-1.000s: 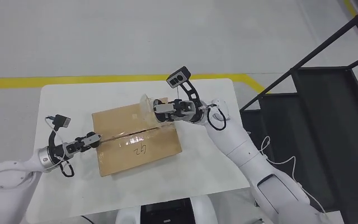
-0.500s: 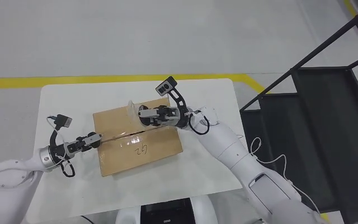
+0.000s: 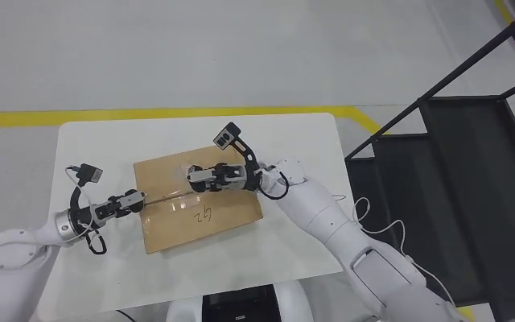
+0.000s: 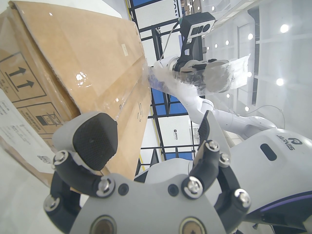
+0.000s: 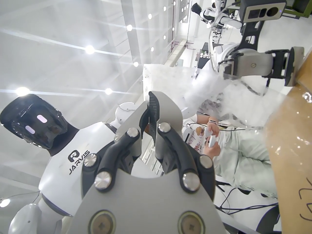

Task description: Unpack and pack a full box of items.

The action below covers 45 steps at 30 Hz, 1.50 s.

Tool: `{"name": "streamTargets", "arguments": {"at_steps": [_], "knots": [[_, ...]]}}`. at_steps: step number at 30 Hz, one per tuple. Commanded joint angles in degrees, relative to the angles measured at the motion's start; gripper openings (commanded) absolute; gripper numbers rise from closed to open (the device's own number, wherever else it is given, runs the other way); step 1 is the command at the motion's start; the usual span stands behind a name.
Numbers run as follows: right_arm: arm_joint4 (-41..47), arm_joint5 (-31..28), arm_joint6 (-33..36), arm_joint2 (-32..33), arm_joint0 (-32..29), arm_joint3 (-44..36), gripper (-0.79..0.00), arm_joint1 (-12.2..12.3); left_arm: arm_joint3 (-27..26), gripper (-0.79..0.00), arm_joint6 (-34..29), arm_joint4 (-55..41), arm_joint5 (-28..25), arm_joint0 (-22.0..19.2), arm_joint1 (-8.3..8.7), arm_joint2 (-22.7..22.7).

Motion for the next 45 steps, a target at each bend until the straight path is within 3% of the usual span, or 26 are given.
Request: {"name": "streamTargets", "arguments": {"at_steps": [1, 12, 18, 31, 45], "knots": [[-0.8, 0.11, 0.11, -0.27, 0.15, 0.75, -0.785, -0.15, 0.01, 0.0, -0.01, -0.11, 0.02, 0.03, -0.06, -0.07], [-1.74, -0.35, -0.35, -2.18, 1.78, 6.26, -0.785, -1.87, 0.13, 0.0, -0.06, -0.17, -0.03, 0.18, -0.35, -0.75], [4.37, 3.24, 3.24, 0.58, 0.96, 1.96, -0.785, -2.02, 0.21, 0.0, -0.16, 0.25, 0.11, 0.25, -0.5, -0.95], [7.03, 8.16, 8.16, 7.77, -2.98, -5.83, -0.785, -1.09, 0.03, 0.0, -0.12, 1.75, 0.44, -0.49, -1.05, 0.14], [4.43, 6.59, 6.58, 2.82, -1.45, 4.01, -0.785, -3.92, 0.61, 0.0, 0.27, 1.52, 0.6, -0.32, -1.34, -0.79]]}}
